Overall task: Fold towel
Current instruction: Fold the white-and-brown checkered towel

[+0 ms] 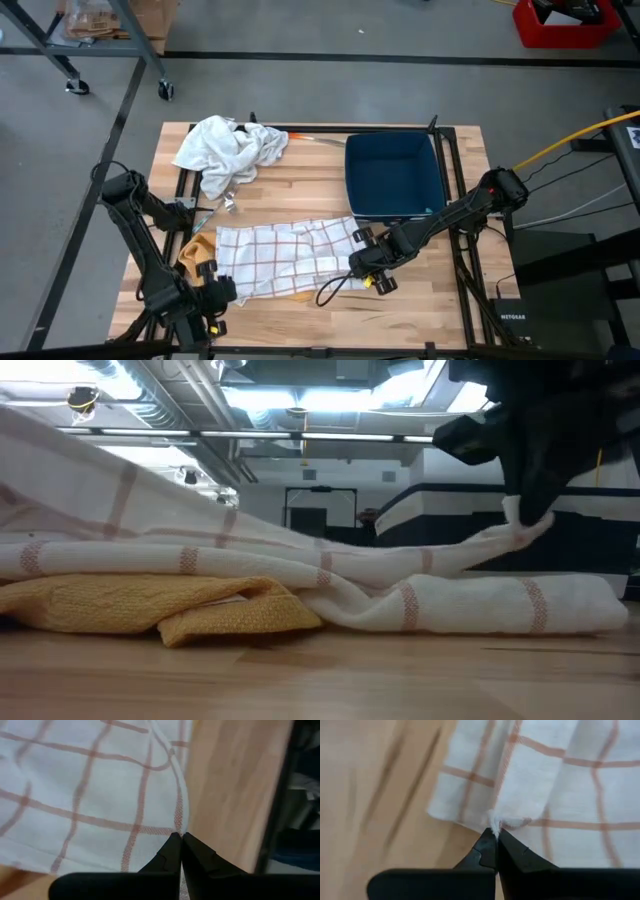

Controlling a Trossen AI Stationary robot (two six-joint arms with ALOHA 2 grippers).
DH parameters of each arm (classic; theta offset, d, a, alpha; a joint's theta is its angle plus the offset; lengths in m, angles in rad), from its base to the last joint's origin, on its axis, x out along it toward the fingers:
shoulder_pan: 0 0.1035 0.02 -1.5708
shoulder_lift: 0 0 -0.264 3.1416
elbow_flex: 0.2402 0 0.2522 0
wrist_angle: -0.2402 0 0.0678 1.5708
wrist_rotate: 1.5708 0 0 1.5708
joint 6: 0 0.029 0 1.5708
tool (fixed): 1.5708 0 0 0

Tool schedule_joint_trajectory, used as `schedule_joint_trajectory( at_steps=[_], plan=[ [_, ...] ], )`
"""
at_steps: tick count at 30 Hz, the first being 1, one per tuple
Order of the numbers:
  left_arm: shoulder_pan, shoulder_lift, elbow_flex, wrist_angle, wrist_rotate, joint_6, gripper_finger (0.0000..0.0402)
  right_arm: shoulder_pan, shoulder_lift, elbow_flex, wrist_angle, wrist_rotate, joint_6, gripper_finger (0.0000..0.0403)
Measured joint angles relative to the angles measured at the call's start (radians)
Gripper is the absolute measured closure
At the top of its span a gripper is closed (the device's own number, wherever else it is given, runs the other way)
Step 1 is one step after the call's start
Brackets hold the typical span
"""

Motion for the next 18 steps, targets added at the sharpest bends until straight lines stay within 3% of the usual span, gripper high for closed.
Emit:
schedule_joint_trajectory(
  at_steps=[11, 18],
  plan=[
    [0.0, 0.0, 0.0, 0.038, 0.047, -0.087, 0.0401, 0.0, 0.003, 0.0, 0.035, -0.154, 0.148, 0.0397],
    [0.0, 0.007, 0.0, 0.035, 0.094, -0.169, 0.0358, 0.0, 0.036, 0.0, 0.023, -0.185, 0.224, 0.0397]
  ],
)
